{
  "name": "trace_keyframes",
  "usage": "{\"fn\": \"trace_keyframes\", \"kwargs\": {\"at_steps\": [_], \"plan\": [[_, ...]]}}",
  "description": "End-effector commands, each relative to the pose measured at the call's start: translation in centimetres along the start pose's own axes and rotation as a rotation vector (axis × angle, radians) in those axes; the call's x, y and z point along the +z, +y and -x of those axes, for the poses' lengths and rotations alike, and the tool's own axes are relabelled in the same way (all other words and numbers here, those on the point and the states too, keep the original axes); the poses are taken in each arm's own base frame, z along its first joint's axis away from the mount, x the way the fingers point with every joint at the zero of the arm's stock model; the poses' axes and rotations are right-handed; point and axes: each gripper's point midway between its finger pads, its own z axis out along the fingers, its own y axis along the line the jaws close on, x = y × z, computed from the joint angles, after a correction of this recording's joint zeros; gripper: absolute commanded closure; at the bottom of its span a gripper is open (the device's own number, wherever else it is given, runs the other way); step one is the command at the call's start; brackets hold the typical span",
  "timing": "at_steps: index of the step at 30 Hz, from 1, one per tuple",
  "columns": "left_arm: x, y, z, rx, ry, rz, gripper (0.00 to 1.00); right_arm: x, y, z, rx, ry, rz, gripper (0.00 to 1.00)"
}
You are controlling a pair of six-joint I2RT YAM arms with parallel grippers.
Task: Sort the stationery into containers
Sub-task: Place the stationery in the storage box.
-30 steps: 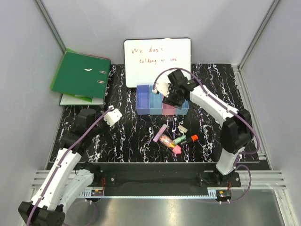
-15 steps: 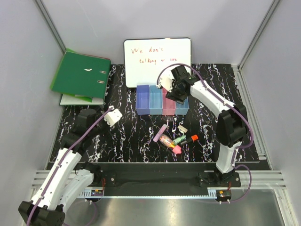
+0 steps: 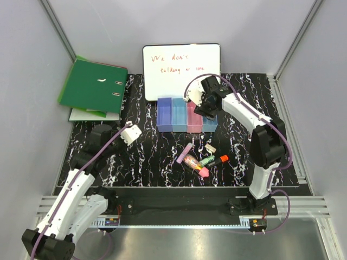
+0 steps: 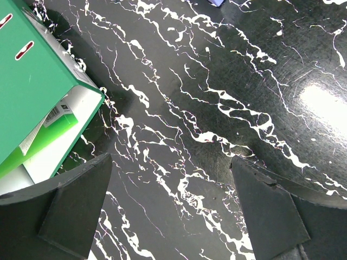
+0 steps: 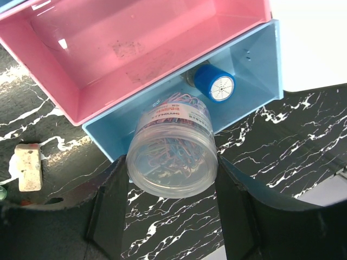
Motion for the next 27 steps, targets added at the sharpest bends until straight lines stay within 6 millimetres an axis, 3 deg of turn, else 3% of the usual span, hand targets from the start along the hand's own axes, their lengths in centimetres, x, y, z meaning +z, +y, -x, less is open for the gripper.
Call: {"fn": "trace_keyframes", "kwargs": {"at_steps": [1, 9, 18, 27], "plan": [[0.2, 0.3, 1.0, 0.020, -0.041, 0.007, 0.01, -0.6, -0.3, 0.6, -0.017, -0.041, -0.011, 0.76], [0.4, 0.3, 0.8, 0.018, -0.035, 0.005, 0.01, 0.6, 0.1, 0.5, -0.013, -0.032, 0.013, 0.76], [0.7, 0.4, 0.9, 0.027, -0.026, -0.002, 0.01, 3.2, 1.4, 0.6, 0.004, -0.042, 0.068, 0.77], [1.3, 0.4, 0.8, 0.024, -0.008, -0.017, 0.01, 4.5, 1.1, 0.4, 0.021, -0.051, 0.074, 0.74]]}}
